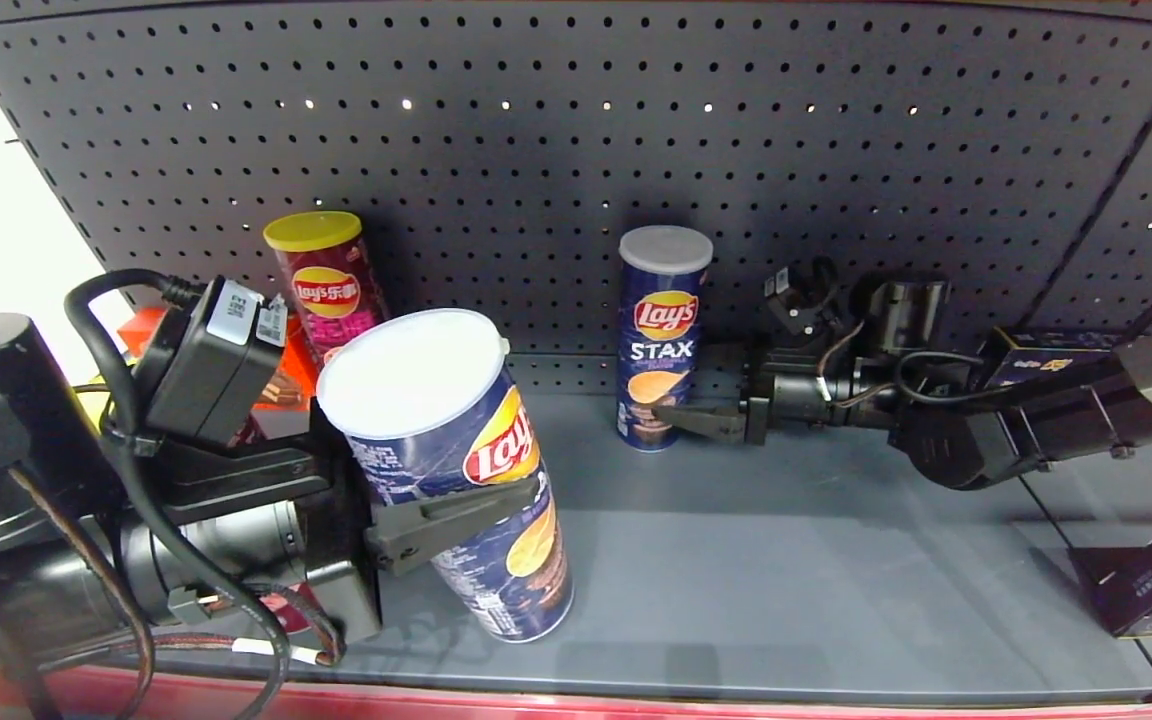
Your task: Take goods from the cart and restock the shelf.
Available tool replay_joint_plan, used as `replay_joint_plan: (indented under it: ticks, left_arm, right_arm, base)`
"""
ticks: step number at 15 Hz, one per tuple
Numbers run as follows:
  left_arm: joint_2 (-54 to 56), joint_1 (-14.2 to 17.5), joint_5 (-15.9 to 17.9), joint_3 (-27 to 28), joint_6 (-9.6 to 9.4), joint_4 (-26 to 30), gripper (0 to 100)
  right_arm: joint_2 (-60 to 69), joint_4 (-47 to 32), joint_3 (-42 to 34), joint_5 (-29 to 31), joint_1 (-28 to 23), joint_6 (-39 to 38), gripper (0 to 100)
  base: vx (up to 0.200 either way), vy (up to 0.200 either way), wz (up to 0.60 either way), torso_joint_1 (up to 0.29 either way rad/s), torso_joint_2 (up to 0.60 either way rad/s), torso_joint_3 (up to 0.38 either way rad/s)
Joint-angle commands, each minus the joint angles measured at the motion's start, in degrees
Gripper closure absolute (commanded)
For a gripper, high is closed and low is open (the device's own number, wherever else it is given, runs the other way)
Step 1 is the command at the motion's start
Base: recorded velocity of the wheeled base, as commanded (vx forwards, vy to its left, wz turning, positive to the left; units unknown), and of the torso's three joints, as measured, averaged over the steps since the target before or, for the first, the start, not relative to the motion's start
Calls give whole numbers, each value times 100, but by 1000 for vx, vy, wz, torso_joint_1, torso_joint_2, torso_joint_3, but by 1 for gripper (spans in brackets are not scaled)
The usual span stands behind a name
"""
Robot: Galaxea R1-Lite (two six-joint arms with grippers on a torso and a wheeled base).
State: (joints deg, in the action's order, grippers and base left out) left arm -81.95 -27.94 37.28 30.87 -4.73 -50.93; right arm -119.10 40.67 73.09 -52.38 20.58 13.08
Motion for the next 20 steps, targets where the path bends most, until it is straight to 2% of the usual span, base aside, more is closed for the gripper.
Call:
replay_joint_plan:
  ticks: [1,9,10,15,20]
  left_arm:
    - [3,-1,-1,-10,-2,-4,100]
    - [29,8,-19,-204,-10,-4,100]
    - [29,8,-19,-213,-10,-4,100]
    - [29,8,-19,-204,-10,-13,100]
    - [29,8,-10,-195,-28,-13,100]
  right_arm:
    - [-148,3,100,-9,60,-7,0]
    - [-544,29,539,0,236,-16,0]
    - [-544,38,557,18,254,-34,100]
    - [-210,38,311,44,263,-42,100]
    - [757,64,-595,62,298,-51,100]
  base:
    - [0,0,0,0,0,0]
    - [0,0,0,0,0,0]
    - [0,0,0,0,0,0]
    - [0,0,0,0,0,0]
    - [0,0,0,0,0,0]
